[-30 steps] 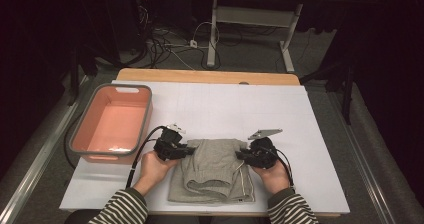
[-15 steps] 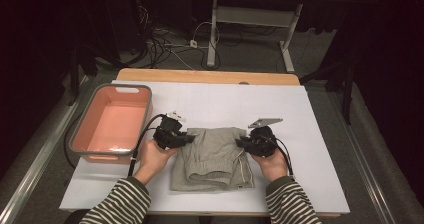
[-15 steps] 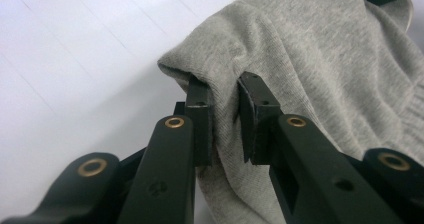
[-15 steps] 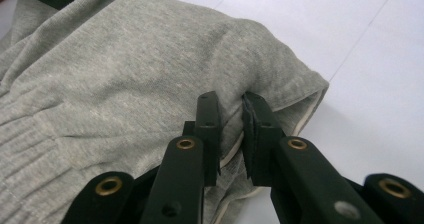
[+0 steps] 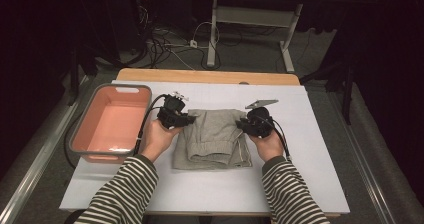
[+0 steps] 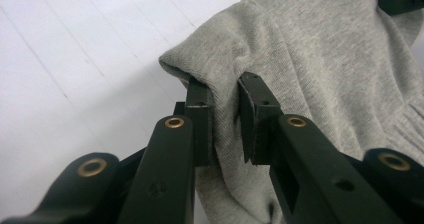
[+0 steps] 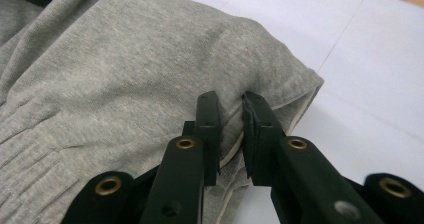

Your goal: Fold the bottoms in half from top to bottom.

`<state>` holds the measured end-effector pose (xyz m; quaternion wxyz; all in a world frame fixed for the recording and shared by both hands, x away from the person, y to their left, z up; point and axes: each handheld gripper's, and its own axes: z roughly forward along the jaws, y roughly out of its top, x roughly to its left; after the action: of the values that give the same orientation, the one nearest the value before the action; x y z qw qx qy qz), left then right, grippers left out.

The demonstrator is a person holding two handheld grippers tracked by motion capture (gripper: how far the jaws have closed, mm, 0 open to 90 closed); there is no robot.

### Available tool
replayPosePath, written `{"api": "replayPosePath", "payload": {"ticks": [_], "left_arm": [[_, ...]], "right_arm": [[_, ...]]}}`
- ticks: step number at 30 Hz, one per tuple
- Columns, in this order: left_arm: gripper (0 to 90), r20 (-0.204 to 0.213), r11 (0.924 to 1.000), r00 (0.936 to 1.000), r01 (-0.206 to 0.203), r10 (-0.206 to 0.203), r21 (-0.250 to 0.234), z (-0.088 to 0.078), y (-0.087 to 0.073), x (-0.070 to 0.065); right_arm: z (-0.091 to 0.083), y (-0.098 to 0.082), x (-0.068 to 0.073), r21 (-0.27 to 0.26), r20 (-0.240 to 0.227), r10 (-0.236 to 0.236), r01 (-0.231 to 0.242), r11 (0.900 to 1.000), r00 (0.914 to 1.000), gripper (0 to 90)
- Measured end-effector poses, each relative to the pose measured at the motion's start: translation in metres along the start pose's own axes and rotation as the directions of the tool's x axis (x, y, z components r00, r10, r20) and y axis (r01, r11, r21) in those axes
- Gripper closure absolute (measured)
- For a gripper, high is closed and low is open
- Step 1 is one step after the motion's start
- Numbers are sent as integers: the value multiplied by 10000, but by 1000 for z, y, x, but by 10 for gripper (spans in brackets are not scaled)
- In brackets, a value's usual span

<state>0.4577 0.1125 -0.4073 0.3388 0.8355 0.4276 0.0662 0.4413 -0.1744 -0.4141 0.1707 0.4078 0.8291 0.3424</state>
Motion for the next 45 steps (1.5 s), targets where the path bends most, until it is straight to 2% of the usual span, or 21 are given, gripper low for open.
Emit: {"api": "replayPosePath", "payload": {"ticks": [9, 14, 17, 21, 24, 26, 28, 31, 35, 37, 41, 45], "left_arm": [[745, -332, 9990, 9985, 437, -439, -63, 4, 21, 14], [744, -370, 9973, 9967, 725, -720, 129, 14, 21, 20], [744, -392, 9960, 9962, 798, -783, 398, 22, 20, 23], [736, -343, 9945, 9955, 906, -889, 516, 25, 19, 26], [674, -400, 9942, 9948, 953, -934, 497, 23, 19, 27], [575, -223, 9932, 9941, 1072, -1063, 452, 20, 18, 27], [516, -78, 9926, 9931, 1174, -1173, 306, 16, 16, 27], [486, -58, 9945, 9946, 1040, -1039, 133, 7, 12, 22], [476, -55, 9987, 9987, 506, -506, 74, -4, 5, 12], [476, 121, 9996, 9995, 288, -288, 22, -7, -1, 6], [475, 490, 10000, 9988, -90, 88, 37, -7, -11, -7], [475, 495, 9981, 9969, -612, 612, -29, -5, -22, -22]], "right_arm": [[13, 22, -10, 9, 416, 102, -102, 9999, 9991, 791], [24, 23, -13, 254, 531, 210, -224, 9994, 9984, 783], [32, 21, -14, 444, 438, 512, -532, 9976, 9977, 774], [36, 20, -13, 564, 520, 494, -523, 9970, 9974, 743], [35, 19, -15, 608, 561, 588, -622, 9962, 9967, 691], [31, 18, -16, 529, 466, 729, -753, 9958, 9963, 630], [26, 16, -16, 422, 259, 823, -833, 9956, 9963, 612], [20, 14, -13, 308, 180, 644, -649, 9974, 9978, 608], [11, 10, -5, 125, -124, 416, -415, 9991, 9991, 638], [9, 8, 0, 96, -271, 248, -245, 9997, 9993, 648], [12, 5, 11, 105, -773, 46, -38, 9999, 9970, 649], [18, 2, 21, 140, -1132, -40, 56, 9999, 9936, 648]]}}
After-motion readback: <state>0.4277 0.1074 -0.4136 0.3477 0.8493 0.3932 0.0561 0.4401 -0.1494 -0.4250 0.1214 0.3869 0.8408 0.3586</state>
